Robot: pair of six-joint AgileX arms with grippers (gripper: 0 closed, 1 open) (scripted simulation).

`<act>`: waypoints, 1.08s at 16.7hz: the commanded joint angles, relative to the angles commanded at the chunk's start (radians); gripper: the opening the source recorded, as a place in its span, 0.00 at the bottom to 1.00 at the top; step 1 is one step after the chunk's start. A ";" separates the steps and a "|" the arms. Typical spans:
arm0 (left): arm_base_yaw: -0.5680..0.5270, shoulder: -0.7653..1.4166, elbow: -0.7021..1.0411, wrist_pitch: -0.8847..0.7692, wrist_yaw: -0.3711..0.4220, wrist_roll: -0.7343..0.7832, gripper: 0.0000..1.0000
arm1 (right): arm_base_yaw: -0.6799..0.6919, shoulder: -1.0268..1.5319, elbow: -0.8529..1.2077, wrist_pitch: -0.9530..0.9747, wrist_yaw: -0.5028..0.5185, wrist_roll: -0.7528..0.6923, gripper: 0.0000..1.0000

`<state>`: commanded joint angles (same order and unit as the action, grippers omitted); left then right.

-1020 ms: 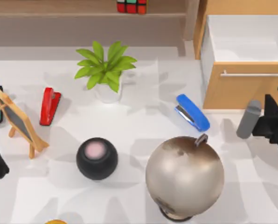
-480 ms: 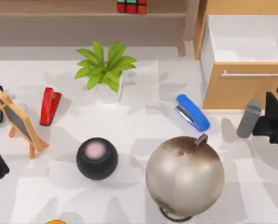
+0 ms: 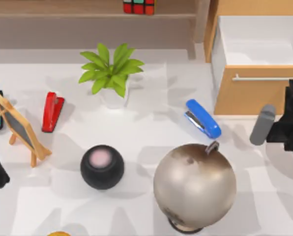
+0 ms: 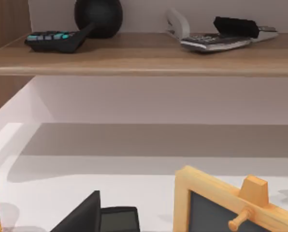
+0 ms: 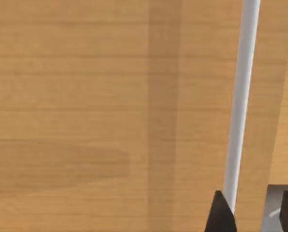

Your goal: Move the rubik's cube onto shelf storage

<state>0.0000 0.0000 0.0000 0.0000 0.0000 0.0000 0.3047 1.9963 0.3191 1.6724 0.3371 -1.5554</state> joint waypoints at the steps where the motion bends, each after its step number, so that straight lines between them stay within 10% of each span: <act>1: 0.000 0.000 0.000 0.000 0.000 0.000 1.00 | 0.000 0.000 0.000 0.000 0.000 0.000 0.02; 18: 0.000 0.000 0.000 0.000 0.000 0.000 1.00 | -0.052 0.061 0.191 -0.130 -0.052 -0.001 0.00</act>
<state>0.0000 0.0000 0.0000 0.0000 0.0000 0.0000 0.2524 2.0573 0.5100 1.5422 0.2850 -1.5563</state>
